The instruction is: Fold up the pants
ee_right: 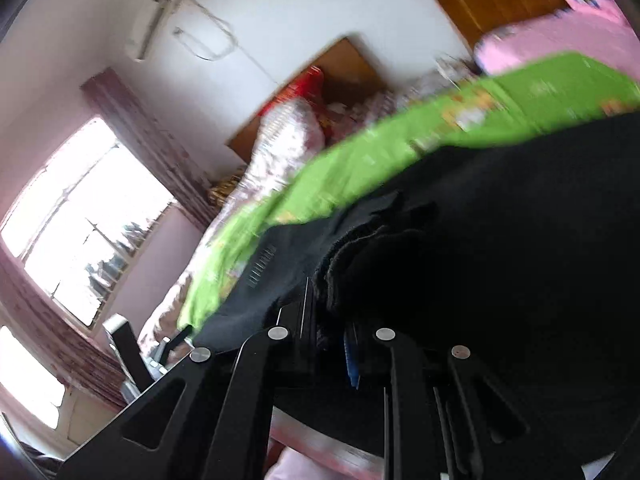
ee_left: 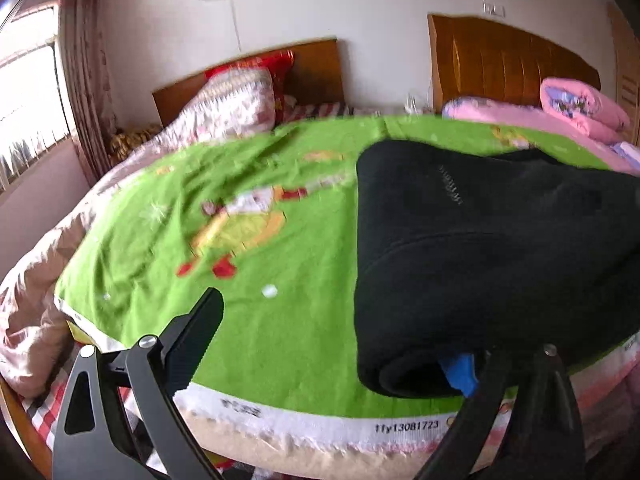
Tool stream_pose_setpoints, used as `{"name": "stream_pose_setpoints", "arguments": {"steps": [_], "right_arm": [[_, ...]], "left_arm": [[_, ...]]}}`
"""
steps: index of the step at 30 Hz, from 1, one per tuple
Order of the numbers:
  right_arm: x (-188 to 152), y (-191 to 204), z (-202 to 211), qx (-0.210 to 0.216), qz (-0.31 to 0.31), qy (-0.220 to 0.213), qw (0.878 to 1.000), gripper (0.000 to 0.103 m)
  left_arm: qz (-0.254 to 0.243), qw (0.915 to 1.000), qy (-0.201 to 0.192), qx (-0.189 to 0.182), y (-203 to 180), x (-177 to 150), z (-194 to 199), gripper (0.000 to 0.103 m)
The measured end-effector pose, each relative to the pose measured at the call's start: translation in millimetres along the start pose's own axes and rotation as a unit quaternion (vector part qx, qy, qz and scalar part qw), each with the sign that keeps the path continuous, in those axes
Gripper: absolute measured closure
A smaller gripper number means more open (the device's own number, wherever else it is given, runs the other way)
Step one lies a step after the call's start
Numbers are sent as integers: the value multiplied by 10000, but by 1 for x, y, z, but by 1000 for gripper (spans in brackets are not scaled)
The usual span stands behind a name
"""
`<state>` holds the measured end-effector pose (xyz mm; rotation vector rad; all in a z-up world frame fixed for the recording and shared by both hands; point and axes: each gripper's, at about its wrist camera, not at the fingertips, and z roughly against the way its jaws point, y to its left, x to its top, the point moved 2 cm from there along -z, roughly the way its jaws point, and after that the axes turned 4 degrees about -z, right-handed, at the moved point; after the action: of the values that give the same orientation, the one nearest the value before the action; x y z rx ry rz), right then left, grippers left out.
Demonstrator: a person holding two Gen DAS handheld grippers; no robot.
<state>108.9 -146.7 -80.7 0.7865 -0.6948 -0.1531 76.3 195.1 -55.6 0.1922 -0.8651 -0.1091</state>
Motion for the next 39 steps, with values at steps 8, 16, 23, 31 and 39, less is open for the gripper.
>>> {"name": "stream_pose_setpoints", "arguments": {"steps": [8, 16, 23, 31, 39], "right_arm": [[-7, -10, -5, 19, -142, 533, 9985, 70], [8, 21, 50, -360, 790, -369, 9955, 16], [5, 79, -3, -1017, 2344, -281, 9664, 25], [-54, 58, -38, -1310, 3058, 282, 9426, 27], [-51, 52, -38, -1167, 2850, 287, 9510, 26]], "left_arm": [[-178, 9994, 245, -153, 5, -8, 2, 7], [-292, 9913, -278, -1254, 25, 14, 78, 7], [-80, 9838, -547, -1706, -27, 76, 46, 2], [-476, 9850, 306, -1630, -61, 34, -24, 1], [-302, 9846, 569, -1626, -56, 53, -10, 2]]}}
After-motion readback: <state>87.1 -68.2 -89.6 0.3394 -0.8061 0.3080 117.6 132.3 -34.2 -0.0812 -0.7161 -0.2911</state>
